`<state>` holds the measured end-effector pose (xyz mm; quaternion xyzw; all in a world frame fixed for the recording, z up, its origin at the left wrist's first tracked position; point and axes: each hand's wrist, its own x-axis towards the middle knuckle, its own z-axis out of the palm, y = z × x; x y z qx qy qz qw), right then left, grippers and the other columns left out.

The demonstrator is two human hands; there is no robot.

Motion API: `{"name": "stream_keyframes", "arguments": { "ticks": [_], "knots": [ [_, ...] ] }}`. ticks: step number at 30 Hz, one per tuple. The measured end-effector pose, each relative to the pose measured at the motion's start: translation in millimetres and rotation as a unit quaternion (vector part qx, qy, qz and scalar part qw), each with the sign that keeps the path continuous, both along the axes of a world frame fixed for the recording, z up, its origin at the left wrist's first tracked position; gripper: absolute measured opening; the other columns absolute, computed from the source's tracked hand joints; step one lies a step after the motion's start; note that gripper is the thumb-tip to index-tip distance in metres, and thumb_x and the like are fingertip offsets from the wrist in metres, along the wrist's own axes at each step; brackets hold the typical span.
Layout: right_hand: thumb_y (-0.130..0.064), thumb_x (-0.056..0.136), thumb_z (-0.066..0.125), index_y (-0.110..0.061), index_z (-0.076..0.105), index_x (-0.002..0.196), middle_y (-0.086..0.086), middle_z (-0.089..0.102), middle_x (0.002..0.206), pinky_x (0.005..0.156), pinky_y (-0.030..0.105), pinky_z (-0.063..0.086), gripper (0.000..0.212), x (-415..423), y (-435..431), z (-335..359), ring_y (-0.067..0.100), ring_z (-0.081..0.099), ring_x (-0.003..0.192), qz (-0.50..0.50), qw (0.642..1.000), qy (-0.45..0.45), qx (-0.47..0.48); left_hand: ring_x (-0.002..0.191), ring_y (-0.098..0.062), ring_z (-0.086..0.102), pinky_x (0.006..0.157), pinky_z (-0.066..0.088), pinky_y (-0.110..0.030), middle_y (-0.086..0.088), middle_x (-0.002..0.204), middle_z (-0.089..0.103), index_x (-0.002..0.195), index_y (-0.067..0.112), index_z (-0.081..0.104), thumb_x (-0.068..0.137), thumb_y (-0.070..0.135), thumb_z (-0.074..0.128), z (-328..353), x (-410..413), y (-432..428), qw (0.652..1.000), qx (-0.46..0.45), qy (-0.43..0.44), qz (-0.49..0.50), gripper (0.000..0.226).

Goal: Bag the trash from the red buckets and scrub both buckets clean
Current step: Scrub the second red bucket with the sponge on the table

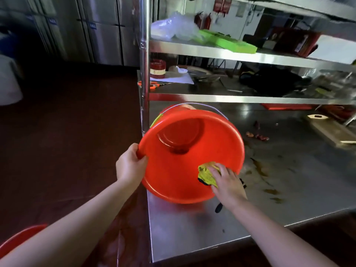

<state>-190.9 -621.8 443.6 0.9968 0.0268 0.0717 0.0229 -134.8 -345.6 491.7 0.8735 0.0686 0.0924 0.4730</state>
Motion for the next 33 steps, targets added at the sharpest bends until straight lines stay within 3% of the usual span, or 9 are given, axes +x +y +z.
{"name": "stream_keyframes", "arguments": {
  "ticks": [4,7,10,15,18,21,26,30,33],
  "knots": [
    [-0.004,0.057,0.072,-0.021,0.065,0.098,0.010,0.062,0.105,0.065,0.040,0.051,0.046,10,-12,-44,0.031,0.060,0.078,0.003,0.998,0.003,-0.062,0.056,-0.015,0.048,0.048,0.035,-0.030,0.002,0.062,0.051,0.071,0.020,0.040,0.082,0.016,0.058,-14,-9,-24,0.998,0.061,-0.007,-0.007,0.021],
    [-0.010,0.074,0.037,-0.021,0.069,0.105,0.012,0.062,0.114,0.085,0.044,0.043,0.046,8,-22,-84,0.035,0.057,0.102,0.023,0.997,0.004,-0.078,0.067,-0.024,0.051,0.055,0.036,-0.036,-0.003,0.073,0.053,0.083,0.011,0.044,0.086,0.014,0.056,-27,-15,-38,0.992,0.118,-0.031,-0.040,0.013],
    [-0.014,0.080,0.032,-0.017,0.063,0.122,0.014,0.057,0.128,0.097,0.047,0.032,0.052,8,-17,-106,0.035,0.043,0.122,-0.008,0.998,0.030,-0.051,0.082,-0.030,0.052,0.062,0.035,-0.035,-0.008,0.088,0.053,0.097,0.007,0.047,0.086,0.011,0.054,-32,-14,-49,0.985,0.159,-0.053,-0.036,0.014],
    [-0.032,0.075,0.046,-0.024,0.053,0.134,0.007,0.050,0.139,0.092,0.047,0.047,0.060,12,49,-116,0.032,0.042,0.130,-0.094,0.980,0.080,0.157,0.092,-0.036,0.053,0.066,0.039,-0.038,-0.012,0.108,0.049,0.117,0.008,0.046,0.079,0.005,0.058,-33,-9,-63,0.979,0.197,-0.040,-0.026,0.040],
    [-0.028,0.089,0.045,-0.031,0.017,0.151,-0.004,0.012,0.159,0.116,0.041,0.014,0.068,26,100,-101,0.021,0.005,0.146,-0.077,0.914,0.174,0.359,0.093,-0.036,0.054,0.065,0.034,-0.035,-0.012,0.105,0.054,0.116,0.008,0.045,0.081,0.005,0.054,-33,-7,-65,0.977,0.205,-0.046,-0.033,0.036],
    [-0.023,0.088,0.045,-0.033,0.016,0.150,-0.012,0.012,0.158,0.117,0.039,0.012,0.070,34,113,-93,0.015,0.005,0.145,-0.034,0.862,0.177,0.473,0.091,-0.034,0.055,0.066,0.034,-0.033,-0.011,0.096,0.057,0.116,0.009,0.043,0.083,0.006,0.054,-35,-5,-59,0.978,0.198,-0.047,-0.044,0.034],
    [-0.043,0.079,0.065,-0.048,0.008,0.147,-0.010,0.009,0.158,0.107,0.039,0.026,0.088,44,49,-110,0.025,0.020,0.137,0.029,0.972,0.167,0.161,0.077,-0.025,0.051,0.062,0.036,-0.033,0.000,0.084,0.050,0.118,0.014,0.041,0.084,0.006,0.053,-44,-8,-37,0.985,0.165,-0.027,-0.041,0.037],
    [-0.021,0.094,0.040,-0.039,0.023,0.144,0.001,0.029,0.147,0.100,0.036,0.026,0.056,70,34,-122,0.029,0.031,0.123,-0.080,0.991,0.099,0.042,0.078,-0.026,0.053,0.063,0.042,-0.035,0.001,0.084,0.052,0.115,0.020,0.039,0.081,0.004,0.052,-57,-8,-32,0.990,0.132,-0.036,-0.031,0.040],
    [-0.016,0.091,0.034,-0.027,0.025,0.147,0.009,0.029,0.151,0.095,0.041,0.031,0.058,71,66,-131,0.036,0.037,0.120,-0.181,0.979,0.033,0.084,0.079,-0.029,0.054,0.064,0.044,-0.036,-0.002,0.085,0.053,0.117,0.018,0.039,0.079,0.002,0.052,-64,-7,-32,0.993,0.113,-0.039,-0.016,0.043]
  ]
}}
